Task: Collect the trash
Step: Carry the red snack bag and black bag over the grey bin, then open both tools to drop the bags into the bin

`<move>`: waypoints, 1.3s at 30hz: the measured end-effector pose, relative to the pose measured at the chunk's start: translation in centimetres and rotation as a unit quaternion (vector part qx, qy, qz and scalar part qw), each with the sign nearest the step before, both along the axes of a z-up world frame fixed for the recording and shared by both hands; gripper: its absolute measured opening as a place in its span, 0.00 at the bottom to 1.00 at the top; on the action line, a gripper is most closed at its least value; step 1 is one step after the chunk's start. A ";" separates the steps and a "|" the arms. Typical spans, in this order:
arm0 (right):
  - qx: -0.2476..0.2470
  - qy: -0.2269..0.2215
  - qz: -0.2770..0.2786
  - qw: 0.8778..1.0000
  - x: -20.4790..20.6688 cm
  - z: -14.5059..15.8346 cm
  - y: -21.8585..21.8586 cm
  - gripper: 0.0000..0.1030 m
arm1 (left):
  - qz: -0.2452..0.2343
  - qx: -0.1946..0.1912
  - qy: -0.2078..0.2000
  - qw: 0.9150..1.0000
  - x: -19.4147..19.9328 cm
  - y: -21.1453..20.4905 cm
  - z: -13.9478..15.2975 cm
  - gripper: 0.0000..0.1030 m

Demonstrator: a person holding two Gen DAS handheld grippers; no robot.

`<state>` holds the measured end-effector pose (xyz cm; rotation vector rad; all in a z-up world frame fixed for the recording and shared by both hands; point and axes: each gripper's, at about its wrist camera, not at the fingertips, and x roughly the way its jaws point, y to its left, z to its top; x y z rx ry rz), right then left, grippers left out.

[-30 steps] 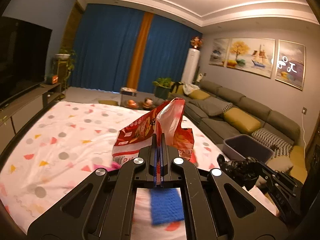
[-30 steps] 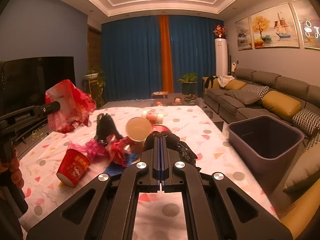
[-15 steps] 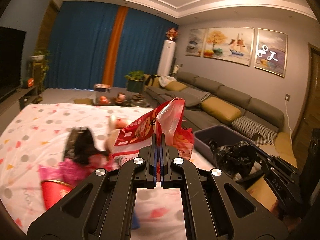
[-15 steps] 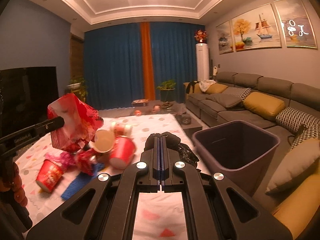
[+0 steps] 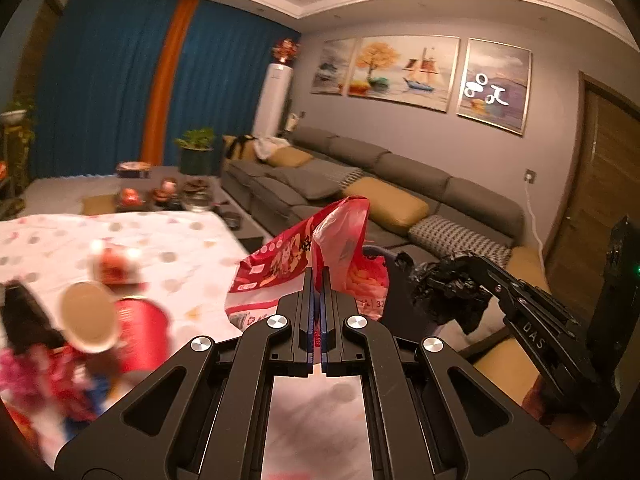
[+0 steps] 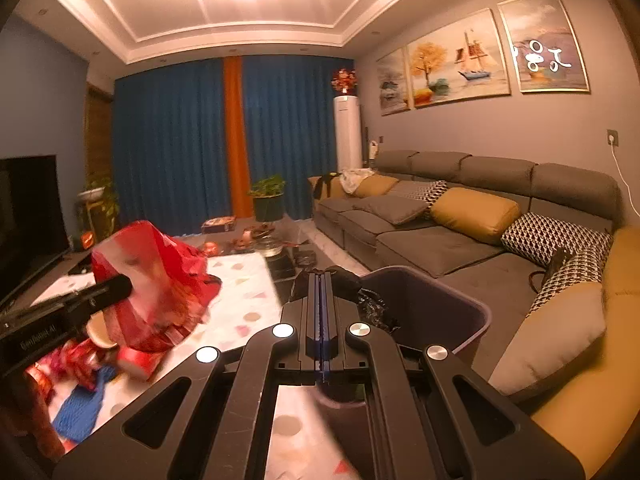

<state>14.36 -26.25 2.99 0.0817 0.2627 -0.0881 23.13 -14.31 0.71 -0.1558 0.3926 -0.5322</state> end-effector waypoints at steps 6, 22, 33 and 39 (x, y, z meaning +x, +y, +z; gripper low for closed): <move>0.004 -0.002 -0.025 1.000 1.9 -0.1 -3.2 0.01 | -0.028 -0.001 0.000 1.000 2.8 -4.1 -0.4 0.01; -0.002 0.011 -0.035 0.999 4.9 -1.7 -5.1 0.01 | -0.068 0.008 0.014 0.998 7.0 -9.5 -2.3 0.01; 0.003 0.021 -0.038 0.999 6.1 -2.2 -6.0 0.01 | -0.078 0.016 0.032 0.996 8.7 -10.3 -3.7 0.01; 0.008 0.032 -0.040 0.999 6.5 -2.6 -6.0 0.02 | -0.086 0.014 0.050 0.995 9.6 -10.8 -4.4 0.02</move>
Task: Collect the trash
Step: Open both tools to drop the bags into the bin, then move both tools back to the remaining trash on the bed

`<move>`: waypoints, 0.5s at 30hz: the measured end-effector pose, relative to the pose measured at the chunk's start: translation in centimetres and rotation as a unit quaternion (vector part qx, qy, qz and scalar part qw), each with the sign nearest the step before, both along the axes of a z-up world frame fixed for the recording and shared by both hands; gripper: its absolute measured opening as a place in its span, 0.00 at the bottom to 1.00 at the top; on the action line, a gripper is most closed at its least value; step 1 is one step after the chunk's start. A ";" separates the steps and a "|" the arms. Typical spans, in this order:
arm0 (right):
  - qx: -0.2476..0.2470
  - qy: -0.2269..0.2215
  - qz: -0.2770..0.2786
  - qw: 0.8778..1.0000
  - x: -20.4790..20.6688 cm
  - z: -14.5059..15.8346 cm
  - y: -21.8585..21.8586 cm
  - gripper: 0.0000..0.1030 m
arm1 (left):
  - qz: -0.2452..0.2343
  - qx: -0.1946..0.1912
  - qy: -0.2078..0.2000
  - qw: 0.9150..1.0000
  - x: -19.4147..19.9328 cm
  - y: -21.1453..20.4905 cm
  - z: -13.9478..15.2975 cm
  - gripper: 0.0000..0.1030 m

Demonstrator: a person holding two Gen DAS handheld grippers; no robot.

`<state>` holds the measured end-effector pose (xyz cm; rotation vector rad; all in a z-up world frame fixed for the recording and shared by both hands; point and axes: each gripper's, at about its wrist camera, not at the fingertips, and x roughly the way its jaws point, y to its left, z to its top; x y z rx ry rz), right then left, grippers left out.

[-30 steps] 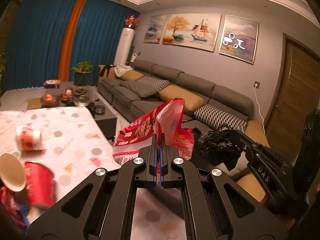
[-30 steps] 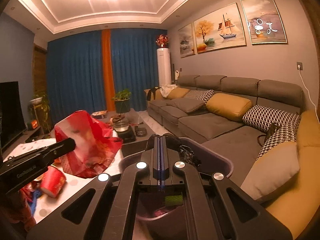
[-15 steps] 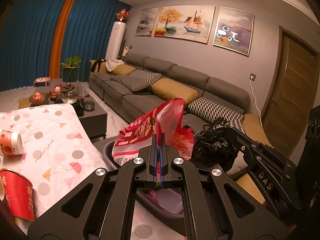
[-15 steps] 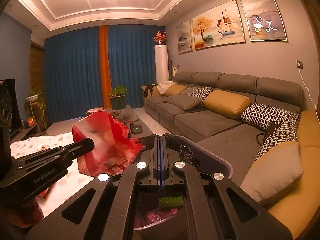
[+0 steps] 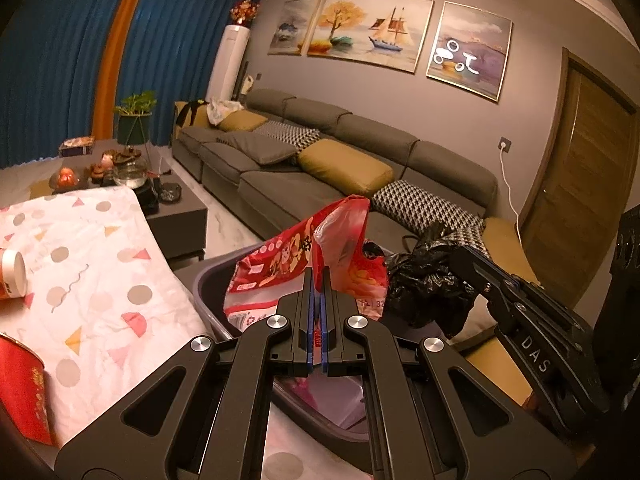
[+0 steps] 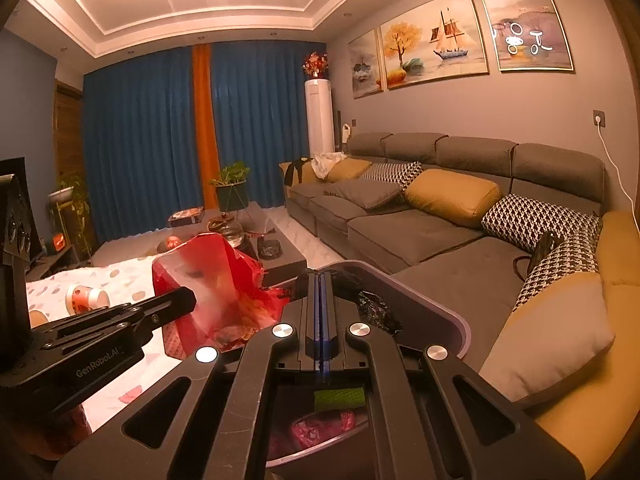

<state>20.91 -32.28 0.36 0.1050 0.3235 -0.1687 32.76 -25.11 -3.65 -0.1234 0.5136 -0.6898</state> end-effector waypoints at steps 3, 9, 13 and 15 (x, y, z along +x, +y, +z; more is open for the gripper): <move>0.002 0.005 0.001 1.000 0.4 0.0 -0.1 0.02 | -0.004 0.001 0.009 1.000 0.5 -0.3 -0.2 0.02; 0.011 0.013 -0.003 1.000 0.8 -0.2 -0.4 0.02 | -0.013 0.007 0.026 1.000 1.0 -0.4 -0.8 0.21; 0.019 0.015 -0.013 1.000 0.6 -0.2 -0.9 0.24 | -0.007 -0.008 0.035 0.999 1.1 0.4 -1.1 0.53; 0.026 0.010 -0.021 0.999 0.3 -0.1 -1.1 0.40 | 0.001 -0.011 0.035 0.999 0.9 1.0 -1.0 0.56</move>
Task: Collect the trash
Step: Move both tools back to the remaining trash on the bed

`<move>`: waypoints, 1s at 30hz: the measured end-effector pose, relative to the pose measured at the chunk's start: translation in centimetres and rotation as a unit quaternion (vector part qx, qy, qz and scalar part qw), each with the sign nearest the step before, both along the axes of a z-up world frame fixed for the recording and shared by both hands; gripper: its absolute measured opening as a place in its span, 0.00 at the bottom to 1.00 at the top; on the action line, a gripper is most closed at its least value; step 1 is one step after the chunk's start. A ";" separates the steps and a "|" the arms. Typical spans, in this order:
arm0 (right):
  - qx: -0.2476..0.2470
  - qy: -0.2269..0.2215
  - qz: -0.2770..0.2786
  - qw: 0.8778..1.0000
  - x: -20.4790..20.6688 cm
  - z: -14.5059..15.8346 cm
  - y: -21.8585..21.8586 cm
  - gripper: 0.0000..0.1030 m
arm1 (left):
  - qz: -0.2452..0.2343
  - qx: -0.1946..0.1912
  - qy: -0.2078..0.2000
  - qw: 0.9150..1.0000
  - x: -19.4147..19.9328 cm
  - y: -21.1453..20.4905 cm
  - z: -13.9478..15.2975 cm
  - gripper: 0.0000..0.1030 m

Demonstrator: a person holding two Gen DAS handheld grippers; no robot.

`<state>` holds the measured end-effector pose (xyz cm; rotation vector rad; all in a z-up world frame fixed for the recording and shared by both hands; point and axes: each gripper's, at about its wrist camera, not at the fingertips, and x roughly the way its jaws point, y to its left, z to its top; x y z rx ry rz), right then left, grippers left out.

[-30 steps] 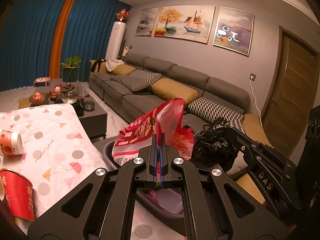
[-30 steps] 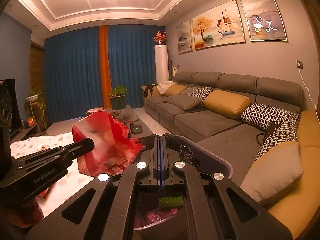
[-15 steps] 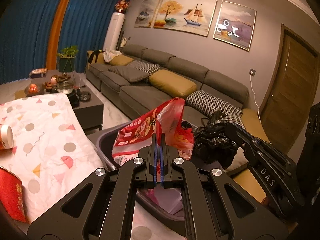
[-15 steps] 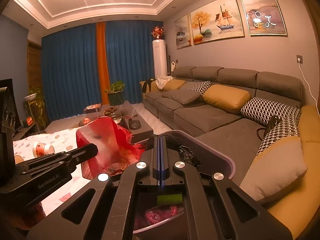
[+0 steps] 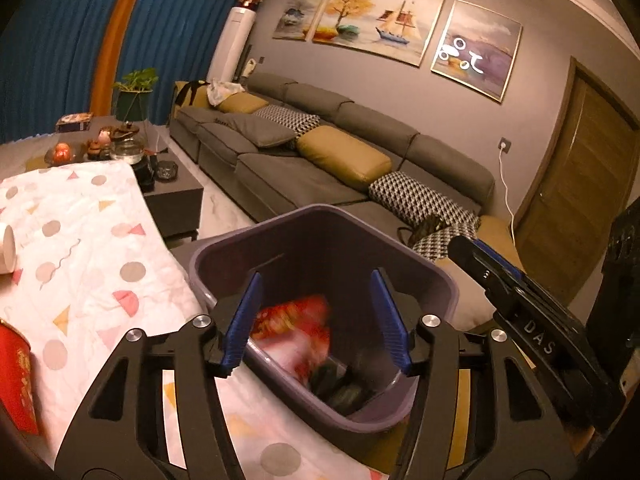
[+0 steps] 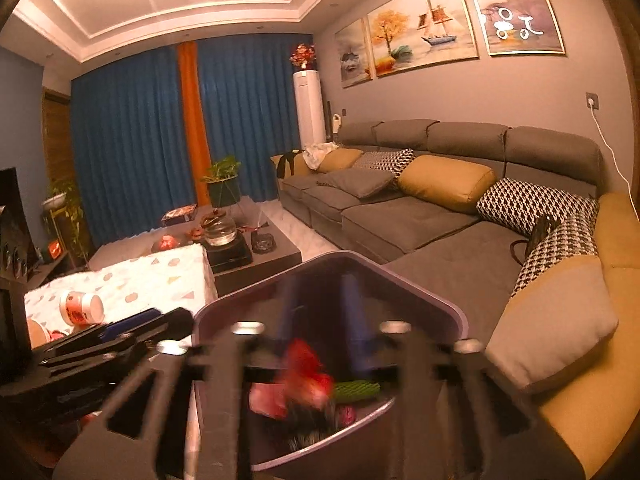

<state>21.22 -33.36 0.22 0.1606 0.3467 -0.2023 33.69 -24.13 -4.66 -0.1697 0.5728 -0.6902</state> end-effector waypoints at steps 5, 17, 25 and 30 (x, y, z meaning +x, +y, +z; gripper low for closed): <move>-0.004 -0.008 -0.013 1.000 -1.4 0.5 0.3 0.54 | 0.043 0.013 -0.025 0.999 -2.0 2.0 0.6 0.77; -0.015 -0.036 -0.008 0.999 -7.2 1.2 5.4 0.81 | 0.205 0.064 -0.045 0.976 -10.3 11.7 2.0 0.84; -0.009 -0.035 0.053 0.998 -9.3 1.3 11.2 0.81 | 0.300 0.098 -0.064 0.947 -16.0 20.1 1.9 0.84; 0.000 -0.030 0.104 0.994 -10.2 0.8 15.6 0.81 | 0.358 0.104 -0.052 0.927 -20.0 26.7 1.1 0.84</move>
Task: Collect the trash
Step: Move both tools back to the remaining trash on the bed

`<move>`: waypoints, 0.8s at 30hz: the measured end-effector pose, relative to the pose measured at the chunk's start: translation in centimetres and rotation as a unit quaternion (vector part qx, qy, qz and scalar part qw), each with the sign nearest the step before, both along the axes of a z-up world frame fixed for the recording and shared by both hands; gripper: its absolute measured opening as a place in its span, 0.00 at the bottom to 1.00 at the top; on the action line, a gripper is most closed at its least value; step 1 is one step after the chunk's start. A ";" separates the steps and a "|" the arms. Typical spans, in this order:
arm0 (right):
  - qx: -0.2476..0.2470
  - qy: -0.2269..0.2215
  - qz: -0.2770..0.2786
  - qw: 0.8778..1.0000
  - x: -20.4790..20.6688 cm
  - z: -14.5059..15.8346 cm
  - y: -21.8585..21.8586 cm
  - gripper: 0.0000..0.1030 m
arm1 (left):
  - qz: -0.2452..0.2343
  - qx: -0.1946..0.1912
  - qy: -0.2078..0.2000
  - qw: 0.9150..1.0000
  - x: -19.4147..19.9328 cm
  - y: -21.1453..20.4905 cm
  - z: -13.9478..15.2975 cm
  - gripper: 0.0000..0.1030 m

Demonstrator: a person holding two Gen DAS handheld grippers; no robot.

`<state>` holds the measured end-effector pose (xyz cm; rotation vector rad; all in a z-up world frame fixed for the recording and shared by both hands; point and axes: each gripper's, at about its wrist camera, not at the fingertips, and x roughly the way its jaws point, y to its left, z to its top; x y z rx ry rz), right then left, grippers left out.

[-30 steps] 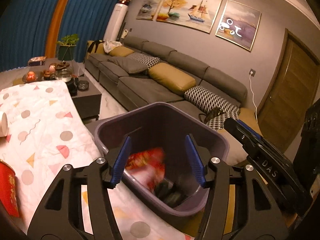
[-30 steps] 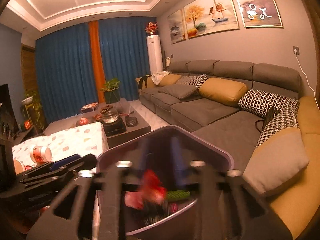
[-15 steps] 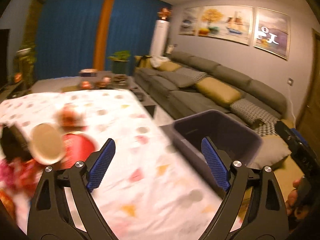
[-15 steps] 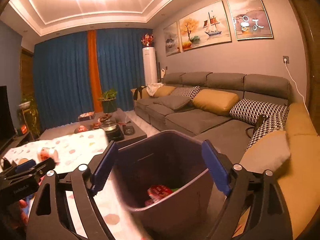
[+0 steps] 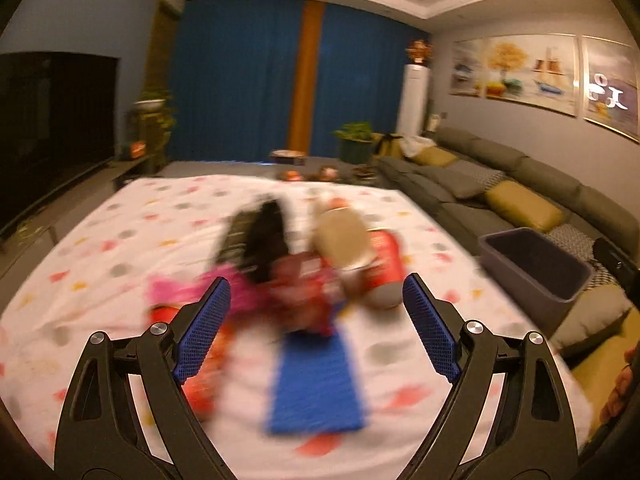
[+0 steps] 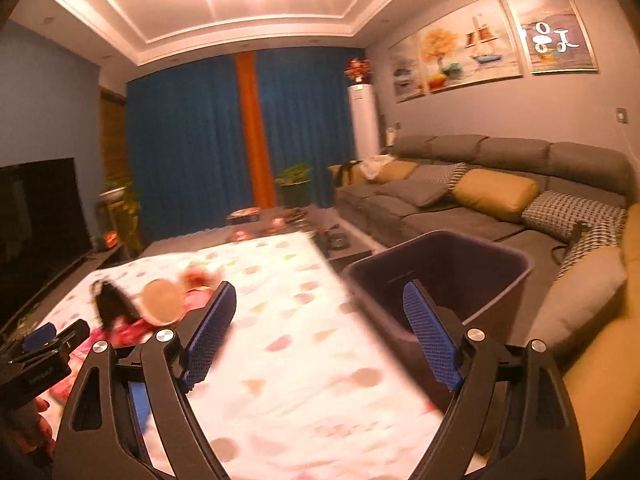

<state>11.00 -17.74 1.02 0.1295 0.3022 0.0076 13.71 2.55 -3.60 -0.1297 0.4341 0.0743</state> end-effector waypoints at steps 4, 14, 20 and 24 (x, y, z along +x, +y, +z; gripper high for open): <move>0.004 0.007 0.039 0.999 -0.2 -0.6 3.6 0.81 | 0.038 -0.007 0.011 0.999 -2.4 4.6 -0.8 0.84; -0.007 0.026 0.092 0.995 -0.6 -2.2 10.5 0.81 | 0.051 -0.027 0.045 0.997 -3.9 9.4 -2.6 0.84; -0.021 0.038 0.117 0.992 -0.1 -2.9 12.9 0.81 | 0.035 -0.033 0.078 0.996 -1.4 9.3 -3.9 0.84; -0.027 0.049 0.129 0.990 0.8 -3.5 14.1 0.81 | 0.030 -0.050 0.102 0.993 0.2 9.6 -5.0 0.81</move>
